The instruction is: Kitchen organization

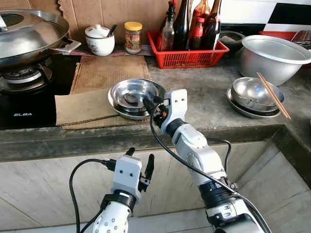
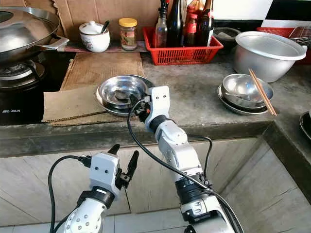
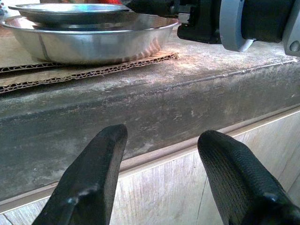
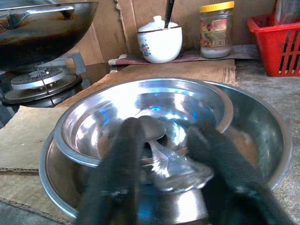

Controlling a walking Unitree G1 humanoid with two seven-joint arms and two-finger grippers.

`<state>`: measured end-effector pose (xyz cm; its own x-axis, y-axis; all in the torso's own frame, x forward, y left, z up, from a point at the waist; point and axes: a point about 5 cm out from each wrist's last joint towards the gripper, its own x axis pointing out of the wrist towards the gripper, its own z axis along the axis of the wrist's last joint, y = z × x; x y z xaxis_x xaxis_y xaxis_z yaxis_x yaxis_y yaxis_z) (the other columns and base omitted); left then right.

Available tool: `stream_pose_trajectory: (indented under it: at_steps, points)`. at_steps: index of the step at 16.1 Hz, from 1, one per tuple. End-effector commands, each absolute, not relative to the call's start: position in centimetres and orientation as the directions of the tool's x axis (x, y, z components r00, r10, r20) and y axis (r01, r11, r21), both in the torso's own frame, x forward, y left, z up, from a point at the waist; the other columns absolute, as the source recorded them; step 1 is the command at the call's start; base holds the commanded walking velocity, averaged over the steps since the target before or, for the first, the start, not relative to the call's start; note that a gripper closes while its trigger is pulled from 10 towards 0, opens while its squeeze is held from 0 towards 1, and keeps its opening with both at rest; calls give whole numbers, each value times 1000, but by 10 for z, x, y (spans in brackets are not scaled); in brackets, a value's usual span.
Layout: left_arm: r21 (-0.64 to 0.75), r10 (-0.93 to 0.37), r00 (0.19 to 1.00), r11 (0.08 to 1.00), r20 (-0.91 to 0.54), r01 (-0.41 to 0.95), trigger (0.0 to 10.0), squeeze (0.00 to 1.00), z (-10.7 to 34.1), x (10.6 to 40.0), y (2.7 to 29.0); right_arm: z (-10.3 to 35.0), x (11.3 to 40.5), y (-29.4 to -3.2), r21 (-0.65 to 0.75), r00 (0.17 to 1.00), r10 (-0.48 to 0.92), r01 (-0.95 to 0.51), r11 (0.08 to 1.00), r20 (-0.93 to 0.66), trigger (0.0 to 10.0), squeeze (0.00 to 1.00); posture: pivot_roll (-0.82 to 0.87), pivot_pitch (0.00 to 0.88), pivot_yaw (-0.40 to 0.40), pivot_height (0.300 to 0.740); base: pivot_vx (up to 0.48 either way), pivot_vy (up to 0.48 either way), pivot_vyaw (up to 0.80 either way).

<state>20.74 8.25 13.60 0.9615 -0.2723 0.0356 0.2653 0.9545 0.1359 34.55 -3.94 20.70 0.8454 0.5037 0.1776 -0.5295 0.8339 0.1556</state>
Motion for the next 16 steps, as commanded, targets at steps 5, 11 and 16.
stream_pose_trajectory:
  at_steps: [5, 11, 16]
  points:
    - [133, -268, 963, 956, 36, 261, 10000, 0, 139, 206, 82, 211, 350, -40, 155, 857, 483, -509, 847, 179, 0, 0, 188, 100, -88, 740, 0, 0, 0]
    - [137, -271, 962, 955, 34, 265, 10000, 0, 138, 207, 83, 224, 349, -45, 169, 856, 457, -501, 849, 242, 0, 0, 189, 98, -82, 740, 0, 0, 0]
    - [138, -268, 962, 955, 39, 261, 10000, 0, 138, 208, 83, 244, 334, -69, 107, 845, 380, -447, 888, 376, 0, 0, 184, 89, -80, 740, 0, 0, 0]
